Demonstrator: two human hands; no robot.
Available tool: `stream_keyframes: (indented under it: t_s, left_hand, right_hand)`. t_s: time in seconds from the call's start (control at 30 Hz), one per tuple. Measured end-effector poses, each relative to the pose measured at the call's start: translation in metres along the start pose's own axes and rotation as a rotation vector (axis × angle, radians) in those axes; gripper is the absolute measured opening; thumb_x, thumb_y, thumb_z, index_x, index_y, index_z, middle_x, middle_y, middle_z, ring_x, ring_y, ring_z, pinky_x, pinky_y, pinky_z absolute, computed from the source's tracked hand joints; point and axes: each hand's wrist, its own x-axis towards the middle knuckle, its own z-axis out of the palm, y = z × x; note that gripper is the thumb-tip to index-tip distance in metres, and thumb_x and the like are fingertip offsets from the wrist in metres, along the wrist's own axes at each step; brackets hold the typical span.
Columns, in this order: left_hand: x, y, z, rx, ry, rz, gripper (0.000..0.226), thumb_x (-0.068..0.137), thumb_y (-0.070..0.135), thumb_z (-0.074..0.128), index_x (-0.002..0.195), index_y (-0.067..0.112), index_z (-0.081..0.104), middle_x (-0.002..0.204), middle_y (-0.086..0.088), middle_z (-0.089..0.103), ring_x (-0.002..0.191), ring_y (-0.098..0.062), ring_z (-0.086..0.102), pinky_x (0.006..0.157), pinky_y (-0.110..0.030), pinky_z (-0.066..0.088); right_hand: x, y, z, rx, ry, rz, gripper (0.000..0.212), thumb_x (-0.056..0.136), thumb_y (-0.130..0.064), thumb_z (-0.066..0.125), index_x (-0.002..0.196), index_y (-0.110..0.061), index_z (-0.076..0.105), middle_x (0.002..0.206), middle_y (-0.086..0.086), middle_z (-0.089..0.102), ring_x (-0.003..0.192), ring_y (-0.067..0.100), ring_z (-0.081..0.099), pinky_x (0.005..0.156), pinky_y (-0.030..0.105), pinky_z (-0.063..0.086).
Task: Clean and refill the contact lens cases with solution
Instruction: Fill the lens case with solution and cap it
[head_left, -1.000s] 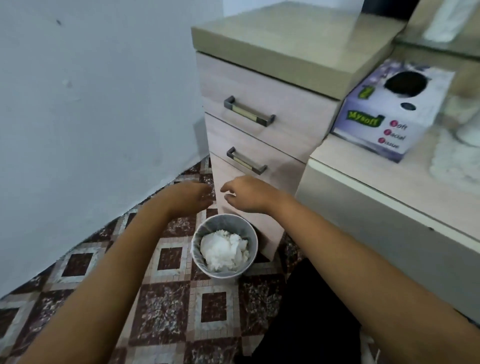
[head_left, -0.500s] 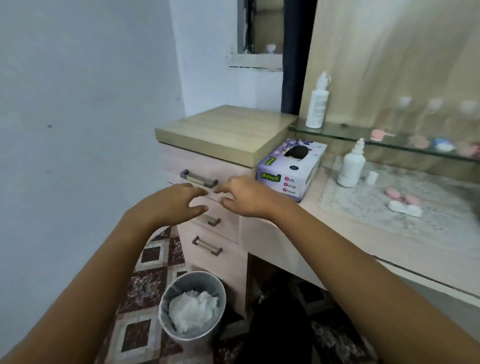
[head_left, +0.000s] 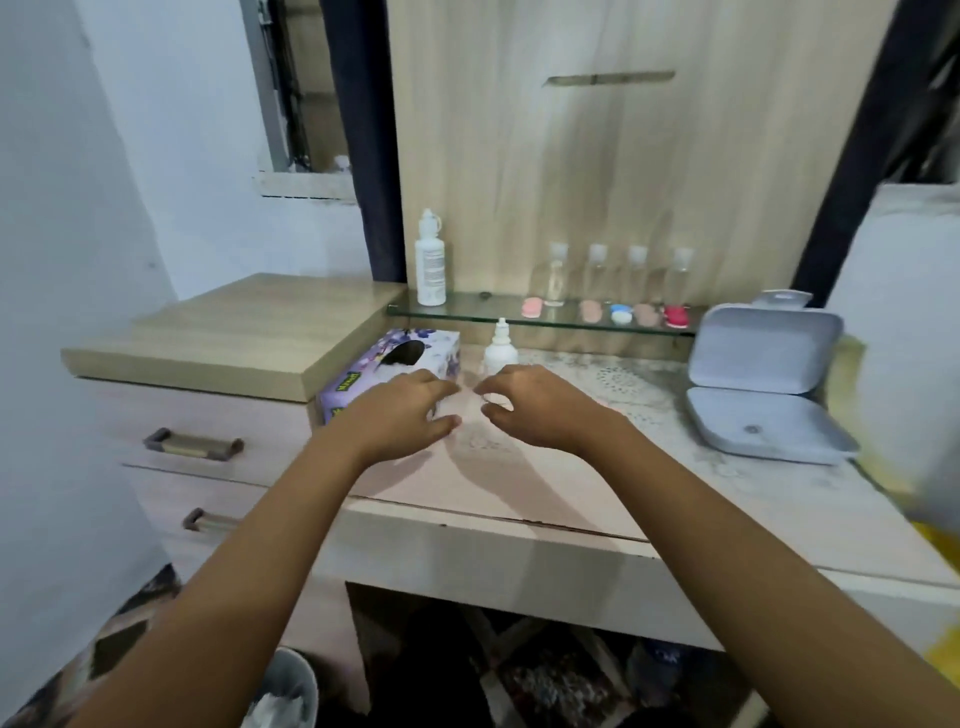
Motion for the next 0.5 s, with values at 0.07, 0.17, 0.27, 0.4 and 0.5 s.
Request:
stream_keyframes:
  t_s: [0.07, 0.17, 0.27, 0.4, 0.5]
  left_hand:
    - [0.017, 0.016, 0.010, -0.031, -0.011, 0.052, 0.047, 0.094, 0.041, 0.047, 0.138, 0.024, 0.042, 0.139, -0.001, 0.044, 0.127, -0.019, 0.041, 0.098, -0.031, 0.036]
    - [0.038, 0.036, 0.026, -0.071, -0.026, 0.120, 0.047, 0.095, 0.040, 0.046, 0.138, 0.022, 0.042, 0.139, -0.001, 0.044, 0.127, -0.018, 0.040, 0.101, -0.032, 0.037]
    - [0.055, 0.055, 0.042, -0.090, -0.037, 0.149, 0.048, 0.096, 0.039, 0.045, 0.140, 0.022, 0.040, 0.139, -0.001, 0.043, 0.127, -0.019, 0.040, 0.097, -0.030, 0.036]
    - [0.076, 0.069, 0.068, -0.123, -0.036, 0.179, 0.049, 0.094, 0.039, 0.048, 0.138, 0.021, 0.042, 0.137, -0.001, 0.045, 0.125, -0.019, 0.042, 0.098, -0.033, 0.039]
    - [0.085, 0.073, 0.086, -0.203, -0.029, 0.173, 0.048, 0.091, 0.038, 0.052, 0.136, 0.021, 0.045, 0.132, -0.001, 0.049, 0.121, -0.019, 0.045, 0.098, -0.035, 0.040]
  right_hand:
    - [-0.011, 0.022, -0.003, 0.001, 0.005, 0.069, 0.036, 0.095, -0.026, 0.046, 0.129, -0.016, 0.053, 0.128, 0.009, 0.054, 0.120, 0.023, 0.047, 0.098, 0.033, 0.038]
    - [-0.024, 0.049, -0.003, 0.001, 0.012, 0.145, 0.038, 0.095, -0.026, 0.046, 0.131, -0.017, 0.051, 0.130, 0.007, 0.053, 0.121, 0.021, 0.047, 0.100, 0.033, 0.038]
    - [-0.034, 0.071, -0.001, 0.010, 0.022, 0.222, 0.037, 0.094, -0.025, 0.046, 0.130, -0.017, 0.052, 0.128, 0.007, 0.053, 0.119, 0.022, 0.047, 0.098, 0.034, 0.039]
    - [-0.045, 0.096, 0.007, 0.035, 0.069, 0.296, 0.036, 0.094, -0.022, 0.047, 0.129, -0.017, 0.054, 0.127, 0.007, 0.053, 0.118, 0.022, 0.048, 0.095, 0.032, 0.040]
    - [-0.050, 0.110, 0.018, 0.031, 0.082, 0.348, 0.037, 0.094, -0.024, 0.048, 0.130, -0.018, 0.053, 0.129, 0.007, 0.052, 0.119, 0.022, 0.048, 0.094, 0.028, 0.038]
